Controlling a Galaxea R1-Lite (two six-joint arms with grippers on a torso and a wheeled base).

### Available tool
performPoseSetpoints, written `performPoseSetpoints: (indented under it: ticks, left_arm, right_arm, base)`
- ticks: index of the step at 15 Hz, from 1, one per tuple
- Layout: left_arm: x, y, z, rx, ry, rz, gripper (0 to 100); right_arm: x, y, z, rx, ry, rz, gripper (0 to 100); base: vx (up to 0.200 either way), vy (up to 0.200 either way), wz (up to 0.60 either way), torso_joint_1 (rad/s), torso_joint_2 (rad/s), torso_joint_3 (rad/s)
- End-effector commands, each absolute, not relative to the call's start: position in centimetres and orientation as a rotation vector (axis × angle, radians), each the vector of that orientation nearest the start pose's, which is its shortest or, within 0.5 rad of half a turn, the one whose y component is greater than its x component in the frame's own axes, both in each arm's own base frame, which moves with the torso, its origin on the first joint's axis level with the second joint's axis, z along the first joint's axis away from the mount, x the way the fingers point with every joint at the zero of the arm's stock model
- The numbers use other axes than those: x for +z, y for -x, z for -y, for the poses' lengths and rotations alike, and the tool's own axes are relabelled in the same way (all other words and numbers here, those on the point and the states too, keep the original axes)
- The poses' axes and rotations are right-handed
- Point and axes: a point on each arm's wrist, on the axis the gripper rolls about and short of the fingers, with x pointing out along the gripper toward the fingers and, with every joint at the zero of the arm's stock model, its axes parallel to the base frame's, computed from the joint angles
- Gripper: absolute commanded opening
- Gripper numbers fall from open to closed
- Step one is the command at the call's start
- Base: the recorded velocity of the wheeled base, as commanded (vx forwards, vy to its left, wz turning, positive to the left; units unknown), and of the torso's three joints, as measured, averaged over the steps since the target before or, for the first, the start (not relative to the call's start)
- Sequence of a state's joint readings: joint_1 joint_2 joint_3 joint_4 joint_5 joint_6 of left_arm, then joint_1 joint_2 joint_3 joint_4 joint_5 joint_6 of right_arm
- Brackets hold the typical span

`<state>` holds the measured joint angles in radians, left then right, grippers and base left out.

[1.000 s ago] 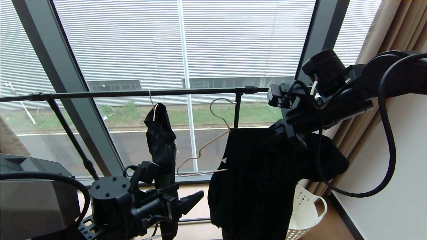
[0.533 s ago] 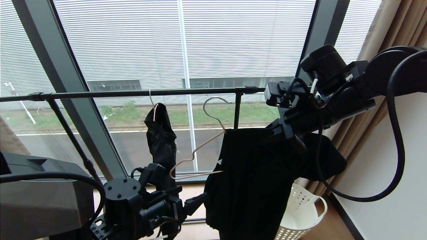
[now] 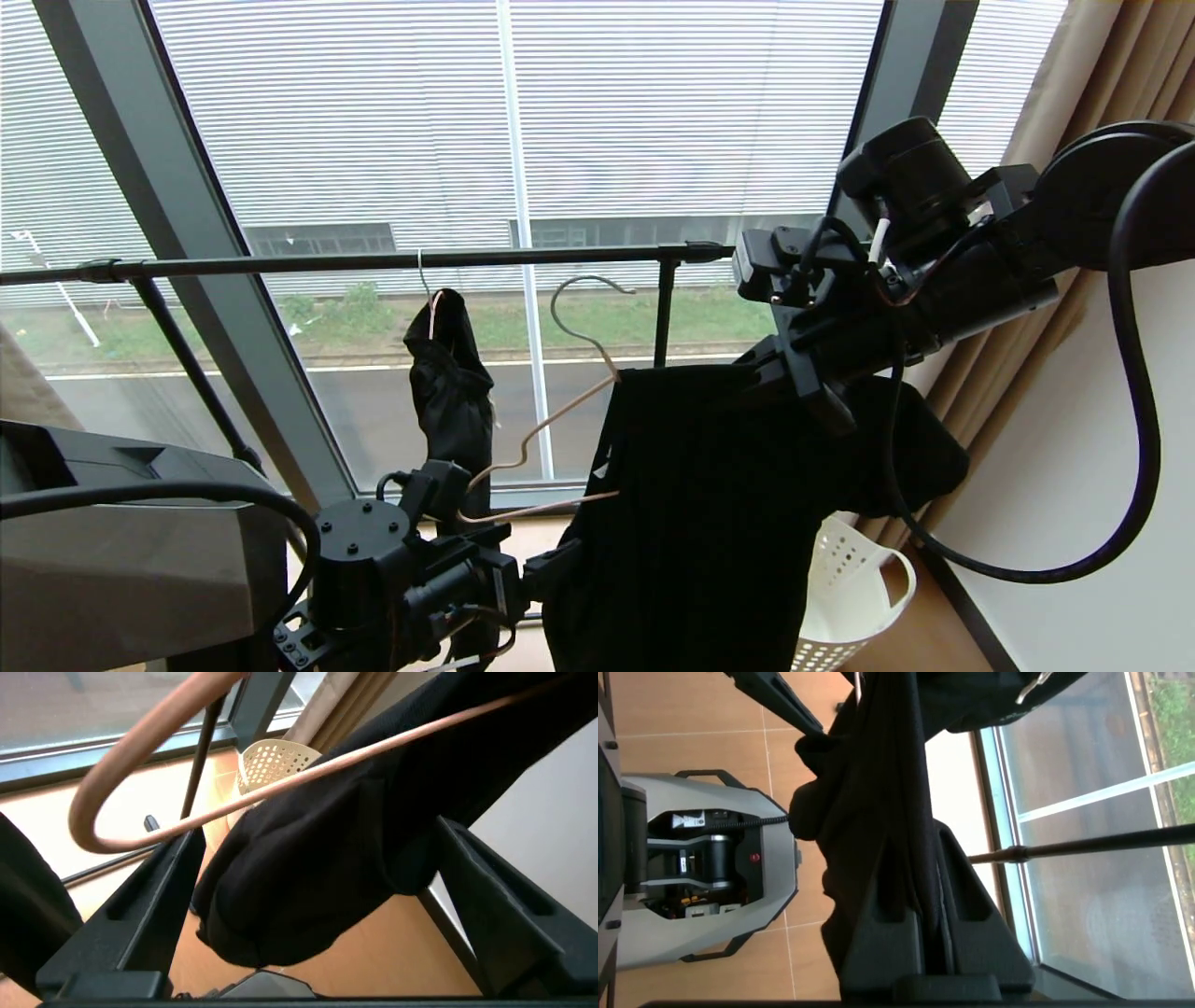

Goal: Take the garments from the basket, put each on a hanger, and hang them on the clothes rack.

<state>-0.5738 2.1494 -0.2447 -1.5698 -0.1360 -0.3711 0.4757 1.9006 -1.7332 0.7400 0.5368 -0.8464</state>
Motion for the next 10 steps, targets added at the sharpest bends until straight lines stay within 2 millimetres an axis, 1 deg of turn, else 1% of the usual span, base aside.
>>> performPoseSetpoints:
  ticks: [1, 3, 4, 8, 10]
  left_arm:
    - [2.1, -22.7, 15.6, -0.629, 0.263, -0.481, 100]
    - [1.8, -22.6, 15.6, -0.633, 0.237, -0.485, 100]
    - [1.7, -22.6, 15.6, -0.634, 0.229, -0.485, 0]
    - [1.8, -22.7, 15.6, -0.629, 0.226, -0.482, 0]
    - [1.9, -22.7, 15.6, -0.628, 0.228, -0.477, 0]
  right_arm:
    - [25.4, -29.8, -16.7, 1.276, 0.689, -0.477, 0]
    - [25.5, -29.7, -16.7, 1.275, 0.689, -0.474, 0]
    - [25.5, -29.6, -16.7, 1.275, 0.689, -0.475, 0]
    - [25.9, -29.5, -16.4, 1.266, 0.689, -0.465, 0]
    - [25.7, -29.7, -15.6, 1.248, 0.679, -0.479, 0]
  base:
    - [0.0, 0.0, 0.0, 0.0, 0.0, 0.0]
    - [0.0, 0.0, 0.0, 0.0, 0.0, 0.0]
    - [0.0, 0.0, 0.0, 0.0, 0.0, 0.0]
    - [0.0, 0.0, 0.0, 0.0, 0.0, 0.0]
    - [0.0, 0.0, 0.0, 0.0, 0.0, 0.0]
